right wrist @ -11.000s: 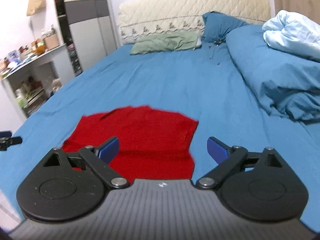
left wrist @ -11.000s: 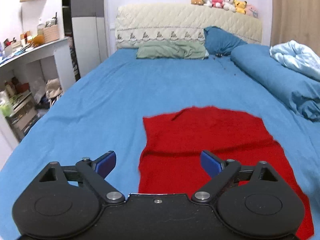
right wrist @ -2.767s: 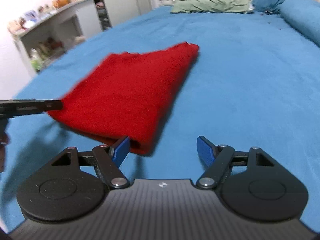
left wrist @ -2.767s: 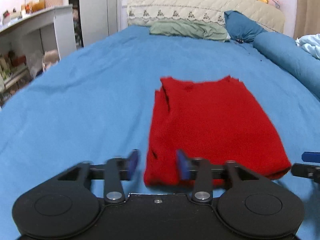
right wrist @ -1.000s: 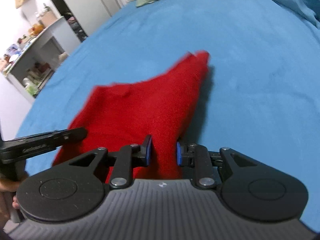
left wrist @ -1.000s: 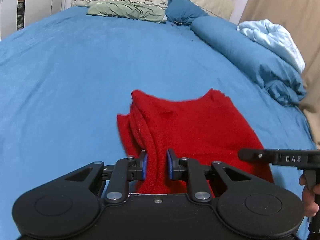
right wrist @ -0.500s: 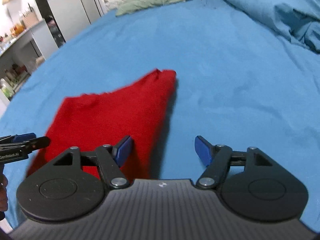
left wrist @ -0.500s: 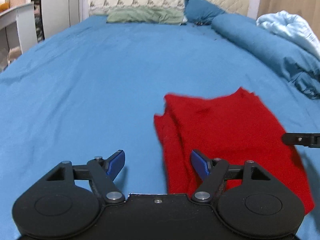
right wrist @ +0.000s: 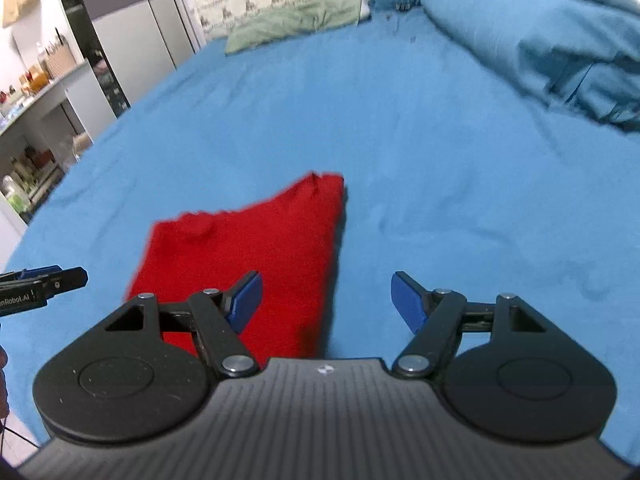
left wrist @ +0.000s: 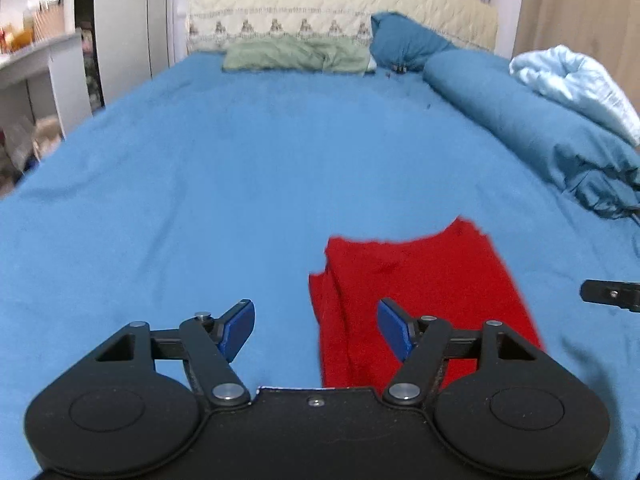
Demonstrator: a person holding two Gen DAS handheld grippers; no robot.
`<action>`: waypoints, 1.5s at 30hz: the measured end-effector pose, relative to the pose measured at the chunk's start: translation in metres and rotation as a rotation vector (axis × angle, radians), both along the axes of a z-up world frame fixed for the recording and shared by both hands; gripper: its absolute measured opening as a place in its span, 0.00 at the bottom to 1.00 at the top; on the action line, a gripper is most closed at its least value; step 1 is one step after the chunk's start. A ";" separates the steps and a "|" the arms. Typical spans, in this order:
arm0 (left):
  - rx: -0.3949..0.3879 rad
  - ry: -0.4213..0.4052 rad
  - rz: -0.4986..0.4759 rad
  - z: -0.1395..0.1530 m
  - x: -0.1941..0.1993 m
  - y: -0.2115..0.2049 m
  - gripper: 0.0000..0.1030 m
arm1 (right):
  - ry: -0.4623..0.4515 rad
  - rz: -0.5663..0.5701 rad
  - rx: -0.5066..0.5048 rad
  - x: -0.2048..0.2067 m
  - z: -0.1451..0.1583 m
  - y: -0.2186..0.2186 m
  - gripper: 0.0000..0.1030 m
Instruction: Fold small clothes
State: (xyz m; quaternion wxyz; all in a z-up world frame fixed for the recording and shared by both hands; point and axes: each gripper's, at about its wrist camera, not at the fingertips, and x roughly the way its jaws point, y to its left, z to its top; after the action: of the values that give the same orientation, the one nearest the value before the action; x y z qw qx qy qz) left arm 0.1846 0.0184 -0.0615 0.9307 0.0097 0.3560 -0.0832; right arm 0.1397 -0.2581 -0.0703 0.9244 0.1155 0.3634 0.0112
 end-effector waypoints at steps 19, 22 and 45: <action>0.072 -0.009 0.099 0.078 -0.173 -0.008 1.00 | 0.031 -0.033 -0.174 -0.188 0.108 0.053 1.00; 0.070 0.014 0.098 0.072 -0.183 -0.008 1.00 | 0.064 -0.037 -0.173 -0.200 0.093 0.057 1.00; 0.081 0.001 0.077 0.062 -0.195 -0.005 1.00 | 0.093 -0.064 -0.172 -0.217 0.077 0.055 1.00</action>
State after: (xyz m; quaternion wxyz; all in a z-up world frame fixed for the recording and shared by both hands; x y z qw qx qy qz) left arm -0.0109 0.0134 0.0009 0.9318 0.0335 0.3598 -0.0327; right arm -0.0778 -0.2027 0.0071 0.9130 0.0476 0.4015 -0.0551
